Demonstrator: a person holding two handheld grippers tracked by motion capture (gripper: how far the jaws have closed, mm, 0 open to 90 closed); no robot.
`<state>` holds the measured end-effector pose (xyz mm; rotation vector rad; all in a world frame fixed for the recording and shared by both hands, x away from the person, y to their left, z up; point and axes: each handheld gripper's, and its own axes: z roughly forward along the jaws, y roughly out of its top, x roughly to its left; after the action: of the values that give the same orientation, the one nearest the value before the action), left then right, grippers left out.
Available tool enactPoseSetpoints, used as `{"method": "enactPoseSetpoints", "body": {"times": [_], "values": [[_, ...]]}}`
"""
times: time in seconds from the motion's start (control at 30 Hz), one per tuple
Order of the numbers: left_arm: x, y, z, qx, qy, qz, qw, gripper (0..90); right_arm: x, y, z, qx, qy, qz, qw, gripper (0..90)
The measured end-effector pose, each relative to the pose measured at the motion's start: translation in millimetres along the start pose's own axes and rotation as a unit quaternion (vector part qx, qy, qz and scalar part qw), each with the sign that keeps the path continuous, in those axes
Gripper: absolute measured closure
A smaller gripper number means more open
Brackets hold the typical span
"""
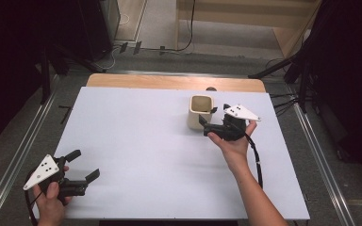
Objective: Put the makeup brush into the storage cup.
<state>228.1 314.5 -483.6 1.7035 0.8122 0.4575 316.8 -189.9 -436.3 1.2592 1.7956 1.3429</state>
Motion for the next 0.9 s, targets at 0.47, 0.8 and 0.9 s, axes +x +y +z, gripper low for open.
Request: {"method": "enactPoseSetpoints", "body": {"times": [0.47, 0.8, 0.9], "values": [[-0.6, 0.0, 0.4, 0.001, -0.001, 0.002, 1.0000, 0.0, -6.5, -22.2, -23.6, 0.003, -0.001, -0.008, 1.0000, 0.0], [-0.9, -0.1, 0.7, 0.001, 0.000, 0.003, 1.0000, 0.0, -15.1, -37.2, -40.1, 0.005, -0.005, 0.002, 1.0000, 0.0], [-0.9, 0.0, 0.6, 0.001, 0.000, 0.003, 1.0000, 0.0, -17.7, -41.0, -46.0, 0.004, -0.007, 0.006, 0.9999, 0.0]]}}
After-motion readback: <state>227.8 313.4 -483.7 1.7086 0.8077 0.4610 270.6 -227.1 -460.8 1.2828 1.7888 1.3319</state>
